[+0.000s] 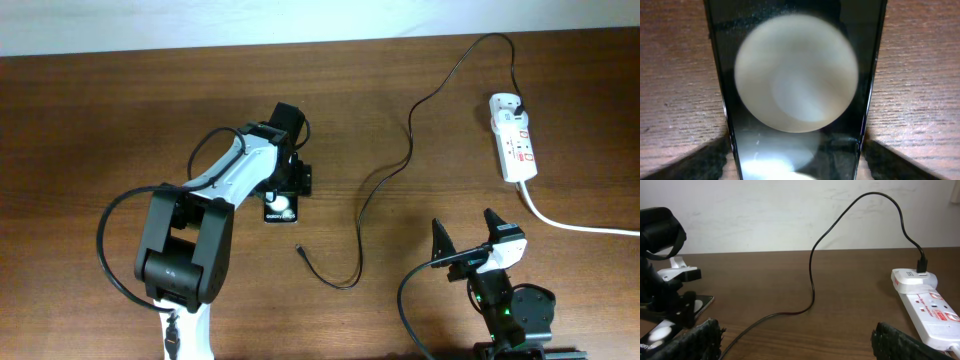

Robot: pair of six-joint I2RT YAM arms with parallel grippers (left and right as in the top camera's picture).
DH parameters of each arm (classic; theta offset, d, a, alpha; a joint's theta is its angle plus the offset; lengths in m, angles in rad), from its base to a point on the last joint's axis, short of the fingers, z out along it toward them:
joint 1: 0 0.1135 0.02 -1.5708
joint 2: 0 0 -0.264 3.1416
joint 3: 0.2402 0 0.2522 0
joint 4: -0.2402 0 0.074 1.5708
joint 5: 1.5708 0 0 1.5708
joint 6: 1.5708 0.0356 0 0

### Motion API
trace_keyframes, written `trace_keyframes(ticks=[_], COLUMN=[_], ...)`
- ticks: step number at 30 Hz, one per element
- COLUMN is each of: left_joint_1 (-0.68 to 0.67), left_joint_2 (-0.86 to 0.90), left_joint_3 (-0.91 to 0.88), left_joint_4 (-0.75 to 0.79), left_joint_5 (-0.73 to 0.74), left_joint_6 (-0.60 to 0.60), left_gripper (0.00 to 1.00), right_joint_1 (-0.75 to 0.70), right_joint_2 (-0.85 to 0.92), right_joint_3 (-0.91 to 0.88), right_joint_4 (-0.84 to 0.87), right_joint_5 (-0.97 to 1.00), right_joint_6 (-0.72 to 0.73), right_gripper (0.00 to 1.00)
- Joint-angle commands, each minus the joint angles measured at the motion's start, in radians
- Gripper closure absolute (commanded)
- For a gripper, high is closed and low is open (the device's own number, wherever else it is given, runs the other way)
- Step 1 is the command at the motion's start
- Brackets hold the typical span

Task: Plug charger to phone and switch on socket
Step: 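Tilt the phone upright with the left gripper, bottom edge down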

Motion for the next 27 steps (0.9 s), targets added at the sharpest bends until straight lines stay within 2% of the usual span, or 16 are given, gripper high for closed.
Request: trace_keyframes(ticks=[1, 3, 4, 5, 7, 9, 12, 14, 16, 21, 24, 27], left_joint_1=[0.005, 0.005, 0.005, 0.005, 0.005, 0.005, 0.005, 0.005, 0.005, 0.023, 0.074, 0.137], left_joint_2=[0.028, 0.028, 0.028, 0.028, 0.028, 0.028, 0.028, 0.028, 0.028, 0.014, -0.029, -0.036], left_joint_3=[-0.029, -0.029, -0.029, -0.029, -0.029, -0.033, -0.035, -0.036, -0.039, -0.019, -0.014, -0.014], left_joint_4=[0.014, 0.016, 0.018, 0.018, 0.018, 0.017, 0.017, 0.017, 0.017, -0.012, -0.013, -0.013], left_joint_5=[0.011, 0.011, 0.011, 0.011, 0.011, 0.012, 0.012, 0.012, 0.011, 0.034, 0.143, 0.291], left_joint_6=[-0.021, -0.021, -0.021, -0.024, -0.025, -0.024, -0.024, -0.024, -0.024, -0.019, -0.008, 0.065], left_gripper=[0.01, 0.0, 0.21, 0.28, 0.2, 0.01, 0.0, 0.16, 0.25, 0.25, 0.27, 0.28], right_joint_1=[0.007, 0.007, 0.007, 0.007, 0.007, 0.007, 0.007, 0.007, 0.007, 0.007, 0.007, 0.007], right_joint_2=[-0.004, -0.004, -0.004, -0.004, -0.004, -0.004, -0.004, -0.004, -0.004, -0.004, -0.004, -0.004], right_joint_3=[-0.005, -0.005, -0.005, -0.005, -0.005, -0.005, -0.005, -0.005, -0.005, -0.005, -0.005, -0.005], right_joint_4=[-0.007, -0.007, -0.007, -0.007, -0.007, -0.007, -0.007, -0.007, -0.007, -0.007, -0.007, -0.007], right_joint_5=[0.003, 0.003, 0.003, 0.003, 0.003, 0.003, 0.003, 0.003, 0.003, 0.003, 0.003, 0.003], right_joint_6=[0.001, 0.001, 0.001, 0.001, 0.001, 0.001, 0.001, 0.001, 0.001, 0.001, 0.001, 0.001], right_gripper=[0.01, 0.01, 0.01, 0.02, 0.01, 0.01, 0.01, 0.01, 0.01, 0.01, 0.01, 0.01])
